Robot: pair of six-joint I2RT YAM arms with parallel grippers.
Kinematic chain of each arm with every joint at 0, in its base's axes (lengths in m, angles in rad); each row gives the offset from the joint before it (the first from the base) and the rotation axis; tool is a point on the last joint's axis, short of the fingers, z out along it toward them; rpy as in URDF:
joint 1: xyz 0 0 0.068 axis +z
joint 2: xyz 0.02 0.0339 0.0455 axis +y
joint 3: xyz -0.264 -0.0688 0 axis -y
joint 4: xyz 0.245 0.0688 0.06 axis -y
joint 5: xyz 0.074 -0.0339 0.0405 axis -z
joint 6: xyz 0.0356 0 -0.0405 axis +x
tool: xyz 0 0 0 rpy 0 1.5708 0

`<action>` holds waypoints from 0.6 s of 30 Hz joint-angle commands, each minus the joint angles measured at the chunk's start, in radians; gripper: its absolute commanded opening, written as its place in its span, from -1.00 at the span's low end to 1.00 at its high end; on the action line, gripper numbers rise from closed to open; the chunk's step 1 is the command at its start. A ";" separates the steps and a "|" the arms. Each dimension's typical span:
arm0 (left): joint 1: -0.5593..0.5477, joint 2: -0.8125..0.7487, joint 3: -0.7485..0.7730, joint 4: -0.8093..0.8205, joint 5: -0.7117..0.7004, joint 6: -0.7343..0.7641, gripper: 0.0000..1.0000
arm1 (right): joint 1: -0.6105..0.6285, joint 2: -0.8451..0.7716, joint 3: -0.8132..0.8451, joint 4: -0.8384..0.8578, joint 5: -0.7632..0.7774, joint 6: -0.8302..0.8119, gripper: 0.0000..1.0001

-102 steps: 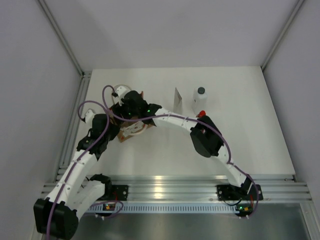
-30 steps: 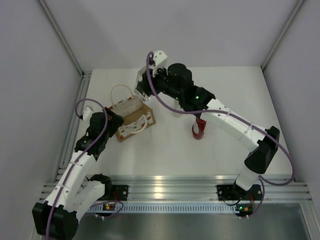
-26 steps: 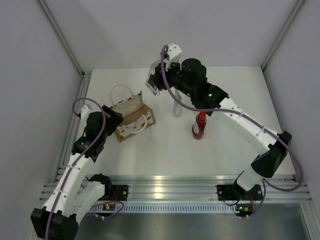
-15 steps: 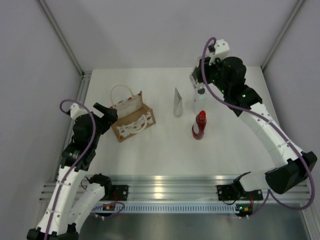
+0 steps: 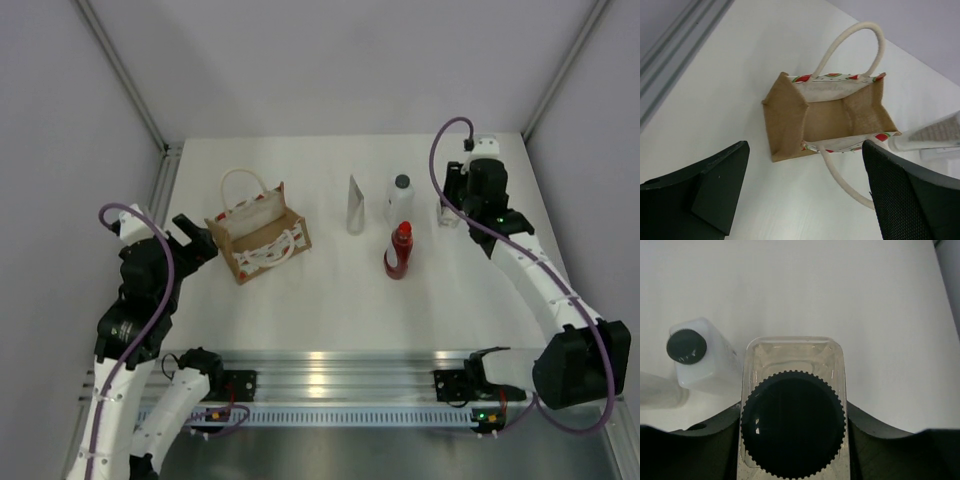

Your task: Take the personal care products out of the canvas bag

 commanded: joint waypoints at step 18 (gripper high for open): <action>0.000 -0.107 -0.068 -0.072 -0.152 0.032 0.97 | 0.042 -0.037 -0.370 0.462 -0.015 0.085 -0.85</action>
